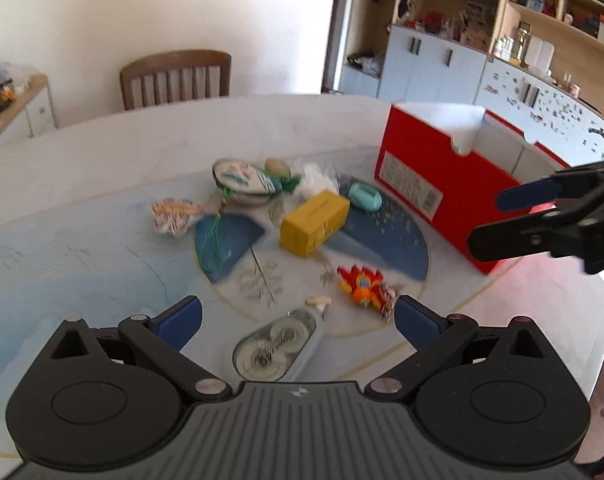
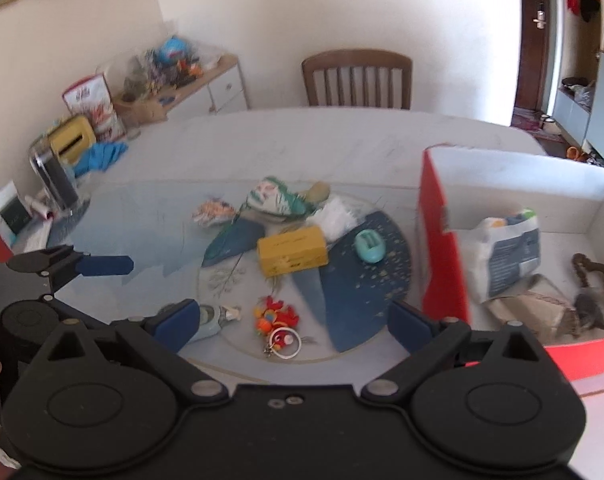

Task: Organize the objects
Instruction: 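Withdraw both tools from the box back over the table, then grasp the tape roller with left tool while right tool grasps red toy keychain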

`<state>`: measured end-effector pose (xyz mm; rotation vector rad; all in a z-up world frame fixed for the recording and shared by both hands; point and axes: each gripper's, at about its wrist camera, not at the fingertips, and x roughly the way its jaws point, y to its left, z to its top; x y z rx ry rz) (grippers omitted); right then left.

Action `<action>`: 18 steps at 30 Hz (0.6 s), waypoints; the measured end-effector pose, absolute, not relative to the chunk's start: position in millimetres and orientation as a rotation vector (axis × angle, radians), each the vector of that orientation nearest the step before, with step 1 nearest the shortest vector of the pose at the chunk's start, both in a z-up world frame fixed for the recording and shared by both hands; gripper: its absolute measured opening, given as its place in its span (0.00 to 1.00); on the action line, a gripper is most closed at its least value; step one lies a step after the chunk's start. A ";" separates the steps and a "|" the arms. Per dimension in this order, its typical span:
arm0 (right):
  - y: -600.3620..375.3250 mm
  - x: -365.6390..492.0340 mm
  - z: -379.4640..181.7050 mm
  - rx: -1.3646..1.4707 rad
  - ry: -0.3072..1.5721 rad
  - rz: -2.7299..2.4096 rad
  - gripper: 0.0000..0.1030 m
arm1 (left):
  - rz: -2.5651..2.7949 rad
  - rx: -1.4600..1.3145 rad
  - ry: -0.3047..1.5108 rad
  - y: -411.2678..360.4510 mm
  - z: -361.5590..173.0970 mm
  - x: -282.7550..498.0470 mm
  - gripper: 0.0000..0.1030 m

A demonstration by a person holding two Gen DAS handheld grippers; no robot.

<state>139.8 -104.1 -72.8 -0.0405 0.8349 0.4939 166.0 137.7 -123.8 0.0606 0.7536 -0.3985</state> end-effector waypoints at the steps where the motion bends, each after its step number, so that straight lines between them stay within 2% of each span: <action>1: -100.5 143.4 -78.5 -0.051 0.850 0.497 0.97 | -0.399 0.074 0.762 138.0 -128.1 167.6 1.00; 12: -74.6 169.0 -127.5 -0.129 0.951 0.506 0.89 | -0.402 0.120 0.821 143.4 -157.1 183.7 1.00; 18: -60.7 178.6 -142.6 -0.173 0.973 0.511 0.79 | -0.406 0.129 0.836 147.1 -164.9 185.9 0.99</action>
